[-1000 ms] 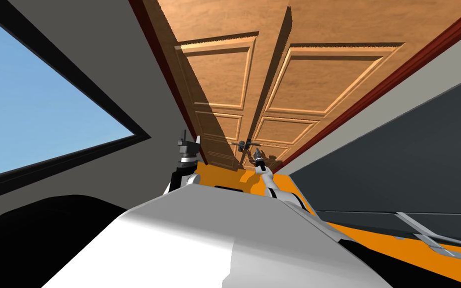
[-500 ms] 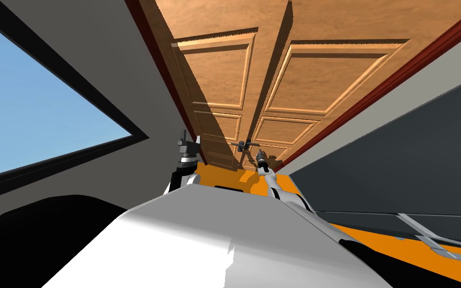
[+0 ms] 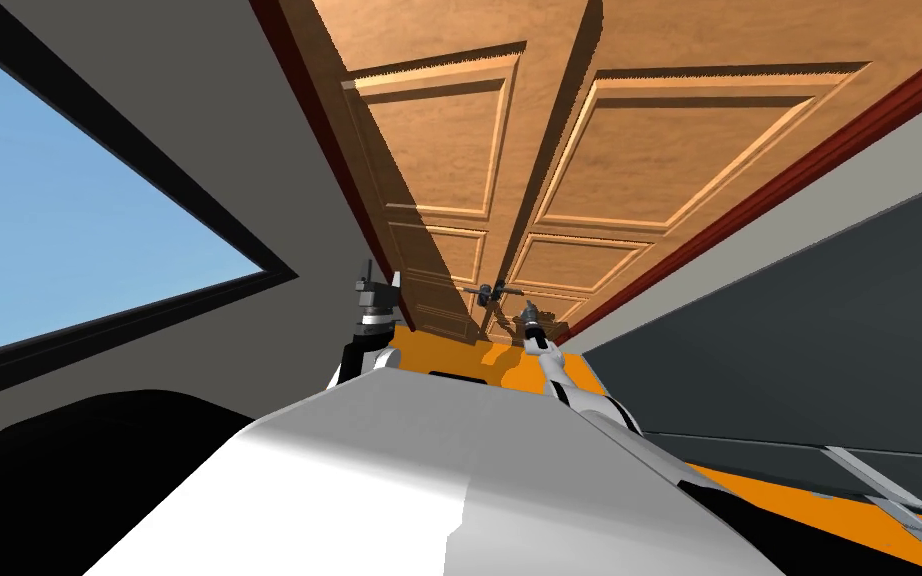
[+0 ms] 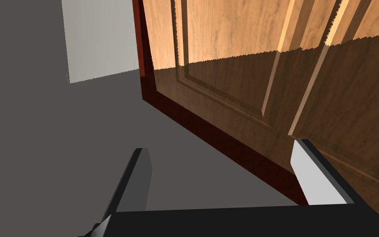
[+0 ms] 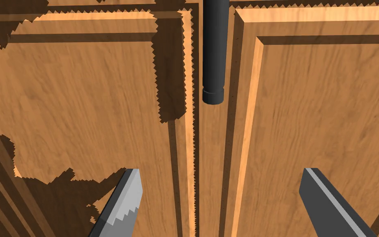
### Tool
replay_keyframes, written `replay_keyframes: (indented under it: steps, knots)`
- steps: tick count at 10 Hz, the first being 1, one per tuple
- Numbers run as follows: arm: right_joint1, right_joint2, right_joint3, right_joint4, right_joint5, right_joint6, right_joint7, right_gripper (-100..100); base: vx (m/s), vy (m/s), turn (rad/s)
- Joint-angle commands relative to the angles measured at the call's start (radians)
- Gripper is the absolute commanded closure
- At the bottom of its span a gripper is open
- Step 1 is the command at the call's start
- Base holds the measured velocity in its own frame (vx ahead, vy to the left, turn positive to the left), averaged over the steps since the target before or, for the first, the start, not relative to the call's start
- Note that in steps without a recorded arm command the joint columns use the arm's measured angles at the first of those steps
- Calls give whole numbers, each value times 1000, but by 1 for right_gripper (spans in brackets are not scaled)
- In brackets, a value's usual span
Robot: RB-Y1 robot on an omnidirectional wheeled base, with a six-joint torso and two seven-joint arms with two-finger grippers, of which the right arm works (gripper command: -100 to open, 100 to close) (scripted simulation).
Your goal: Pull the door open
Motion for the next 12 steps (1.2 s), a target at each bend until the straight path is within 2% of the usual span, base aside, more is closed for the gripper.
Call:
replay_keyframes:
  steps: [1,3,5,7,9,10,11,12]
  knots:
    - [10,-31,-12,23,-8,-18,-10,-100,70,19,87]
    - [22,-67,-22,37,-16,-32,-29,-100,128,33,127]
    - [28,-90,-25,49,-22,-45,-46,-100,196,25,130]
    - [25,-95,-20,54,-24,-56,-59,-100,199,14,136]
    - [14,-79,-7,53,-22,-64,-64,-100,192,74,196]
    - [25,-84,-11,38,-23,-55,-64,-100,77,52,36]
    - [25,-84,-11,38,-23,-55,-64,100,-7,-9,-32]
    - [25,-84,-11,38,-23,-55,-64,100,-27,-19,4]
